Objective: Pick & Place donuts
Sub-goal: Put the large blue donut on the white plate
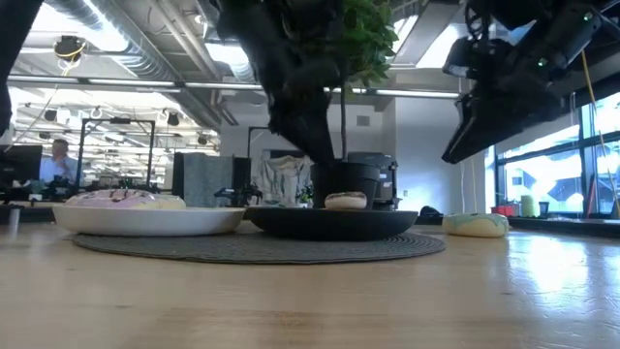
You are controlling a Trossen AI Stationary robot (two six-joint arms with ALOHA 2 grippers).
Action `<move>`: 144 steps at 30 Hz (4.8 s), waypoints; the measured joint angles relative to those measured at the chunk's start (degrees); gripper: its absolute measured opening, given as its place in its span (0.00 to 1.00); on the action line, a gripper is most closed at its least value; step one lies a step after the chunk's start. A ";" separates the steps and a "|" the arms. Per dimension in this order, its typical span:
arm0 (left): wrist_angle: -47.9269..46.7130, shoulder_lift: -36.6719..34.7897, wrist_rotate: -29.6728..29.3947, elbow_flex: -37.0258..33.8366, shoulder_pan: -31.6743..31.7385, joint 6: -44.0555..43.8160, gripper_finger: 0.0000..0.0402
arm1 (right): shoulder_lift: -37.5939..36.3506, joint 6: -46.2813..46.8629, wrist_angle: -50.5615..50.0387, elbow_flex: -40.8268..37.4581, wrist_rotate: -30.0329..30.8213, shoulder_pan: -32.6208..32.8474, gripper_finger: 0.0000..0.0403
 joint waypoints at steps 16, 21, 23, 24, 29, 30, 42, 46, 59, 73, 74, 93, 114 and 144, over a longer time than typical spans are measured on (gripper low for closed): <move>31.36 -16.15 7.75 -22.61 -5.64 6.03 0.33 | 0.09 8.74 -12.13 -0.04 -5.32 -3.42 0.31; 50.53 -23.03 15.80 -34.04 -6.04 4.03 0.33 | 1.45 4.28 -11.94 0.00 -5.17 -5.40 0.31; 53.57 -25.19 15.31 -36.26 -6.38 3.89 0.33 | 2.52 2.95 -12.03 0.00 -5.15 -6.46 0.31; 53.95 -26.20 14.84 -37.18 -6.57 3.90 0.33 | 3.21 2.14 -11.78 0.00 -5.15 -6.94 0.31; 54.48 -29.06 14.80 -39.06 -8.10 3.90 0.33 | 7.19 0.18 -11.20 0.00 -5.18 -9.22 0.31; 54.60 -29.04 14.73 -39.06 -8.60 4.19 0.33 | 7.96 0.10 -11.16 0.00 -5.17 -9.63 0.31; 54.42 -28.97 14.71 -39.13 -10.69 5.87 0.34 | 12.76 -1.06 -9.59 0.07 -9.43 -12.37 0.22; 54.41 -28.97 14.69 -39.13 -10.69 5.87 0.34 | 12.75 -1.15 -9.58 0.07 -9.74 -12.40 0.13; 53.03 -31.04 14.71 -39.13 -10.69 5.89 0.33 | 9.40 1.14 -18.33 7.43 -5.17 -9.46 0.03; 37.33 -45.96 14.73 -39.08 -10.69 0.41 0.34 | 11.42 -10.02 -1.36 16.84 -5.71 1.70 0.03; 36.17 -47.21 14.73 -39.08 -10.69 0.42 0.34 | 12.11 -11.01 -0.15 17.32 -6.07 1.87 0.03; 28.70 -52.74 15.55 -39.08 -10.69 -4.64 0.33 | 41.20 -29.06 5.46 42.33 -14.65 -0.14 0.03; 26.98 -53.95 15.44 -39.08 -10.74 -3.66 0.34 | 60.66 -30.02 4.20 60.59 -23.78 -6.32 0.03; 26.85 -53.95 15.15 -39.11 -10.69 -3.62 0.32 | 61.29 -28.41 1.51 60.59 -20.69 -6.56 0.17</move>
